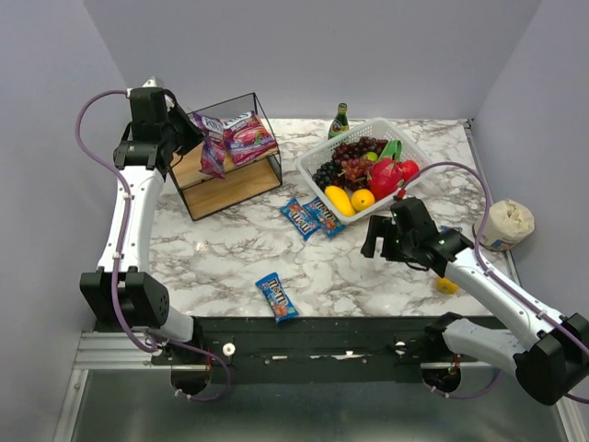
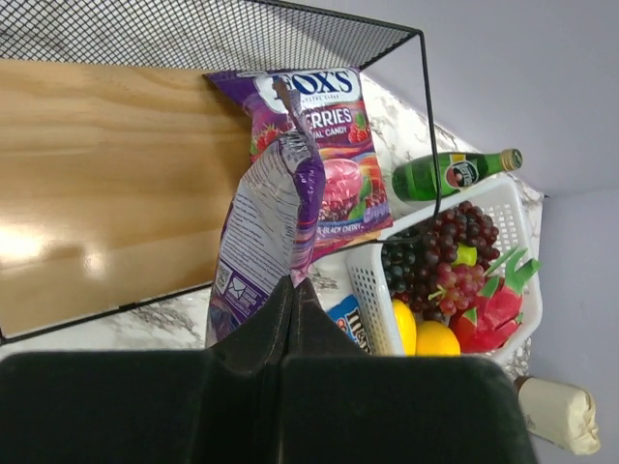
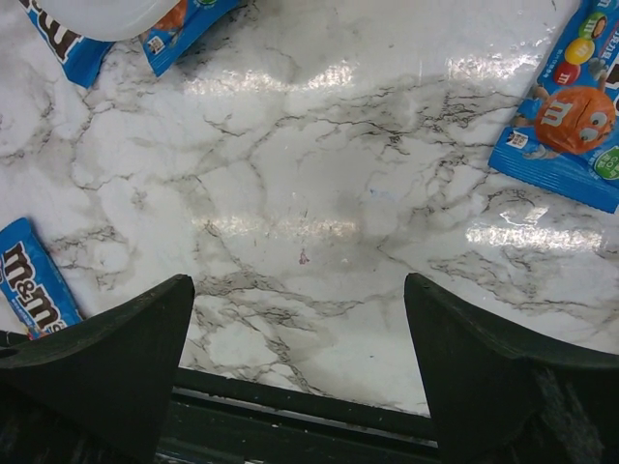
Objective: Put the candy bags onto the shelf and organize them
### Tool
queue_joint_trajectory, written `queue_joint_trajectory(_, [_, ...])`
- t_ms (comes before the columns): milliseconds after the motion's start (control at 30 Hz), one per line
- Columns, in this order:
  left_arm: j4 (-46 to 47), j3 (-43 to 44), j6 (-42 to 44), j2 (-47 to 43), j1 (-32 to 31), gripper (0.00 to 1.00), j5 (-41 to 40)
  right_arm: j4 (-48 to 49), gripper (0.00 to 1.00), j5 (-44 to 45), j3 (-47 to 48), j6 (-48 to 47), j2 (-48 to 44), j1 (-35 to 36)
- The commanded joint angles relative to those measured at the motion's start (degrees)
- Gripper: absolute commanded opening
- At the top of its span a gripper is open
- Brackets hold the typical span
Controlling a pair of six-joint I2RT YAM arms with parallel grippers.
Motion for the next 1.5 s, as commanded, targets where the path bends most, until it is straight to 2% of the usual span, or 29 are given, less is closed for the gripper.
queue_joint_trajectory(0, [3.86, 3.50, -0.26, 2.42, 1.90, 0.00, 3.03, -0.80, 0.98, 2.45, 1.85, -0.90, 0.83, -0.95])
queue_joint_trajectory(233, [4.57, 1.40, 0.18, 5.59, 4.89, 0.00, 1.88, -0.71, 0.98, 2.10, 2.64, -1.51, 1.97, -1.74])
queue_joint_trajectory(467, [2.99, -1.59, 2.90, 6.03, 5.95, 0.00, -2.59, -0.27, 0.99, 1.57, 2.37, -1.78, 2.76, -2.62])
queue_joint_trajectory(633, [0.97, -1.42, 5.79, 6.47, 6.03, 0.00, -7.25, 0.17, 0.99, 0.79, 1.94, -1.86, 2.85, -2.97])
queue_joint_trajectory(933, [-1.85, 2.09, 8.97, 10.16, 6.03, 0.04, -9.01, 0.70, 0.99, -0.45, 1.23, -1.51, 2.68, -3.24])
queue_joint_trajectory(1033, [-3.16, 4.37, 9.41, 11.57, 6.03, 0.09, -9.01, 0.78, 0.99, -0.62, 1.23, -1.51, 2.59, -3.24])
queue_joint_trajectory(1167, [-4.22, 6.32, 9.41, 11.92, 6.03, 0.36, -10.33, 0.78, 0.99, -0.80, 1.23, -1.51, 2.24, -3.32])
queue_joint_trajectory(1233, [-4.57, 7.54, 9.14, 11.57, 6.03, 0.42, -10.16, 0.87, 0.99, -0.89, 1.23, -1.43, 1.97, -3.32])
queue_joint_trajectory(1467, [-6.77, 11.50, 9.41, 10.08, 6.03, 0.46, -10.42, 0.96, 0.99, -1.50, 0.88, -1.34, 1.80, -3.32])
